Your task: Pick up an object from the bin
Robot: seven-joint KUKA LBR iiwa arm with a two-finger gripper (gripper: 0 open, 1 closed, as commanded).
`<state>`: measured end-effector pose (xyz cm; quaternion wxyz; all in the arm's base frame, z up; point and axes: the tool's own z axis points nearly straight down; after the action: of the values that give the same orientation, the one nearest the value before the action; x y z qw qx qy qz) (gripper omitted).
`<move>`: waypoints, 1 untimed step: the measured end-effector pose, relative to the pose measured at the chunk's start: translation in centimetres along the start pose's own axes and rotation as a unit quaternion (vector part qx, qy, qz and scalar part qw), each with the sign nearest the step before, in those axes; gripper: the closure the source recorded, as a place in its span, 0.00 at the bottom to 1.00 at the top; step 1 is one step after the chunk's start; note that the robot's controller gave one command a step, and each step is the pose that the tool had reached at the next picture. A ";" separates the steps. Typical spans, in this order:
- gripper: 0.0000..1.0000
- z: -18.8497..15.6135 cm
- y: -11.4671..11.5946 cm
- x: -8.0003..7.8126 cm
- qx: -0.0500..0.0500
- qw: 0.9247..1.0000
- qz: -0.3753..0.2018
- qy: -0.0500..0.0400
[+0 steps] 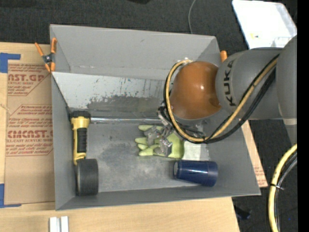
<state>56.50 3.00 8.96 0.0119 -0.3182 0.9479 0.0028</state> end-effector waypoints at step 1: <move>1.00 0.0 0.1 0.4 -0.001 1.000 -0.006 -0.001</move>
Offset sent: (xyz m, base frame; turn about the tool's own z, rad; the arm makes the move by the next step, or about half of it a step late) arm 0.0264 -0.0264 -0.0196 -0.4769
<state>56.14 2.85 8.99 0.0124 -0.3241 0.9459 0.0037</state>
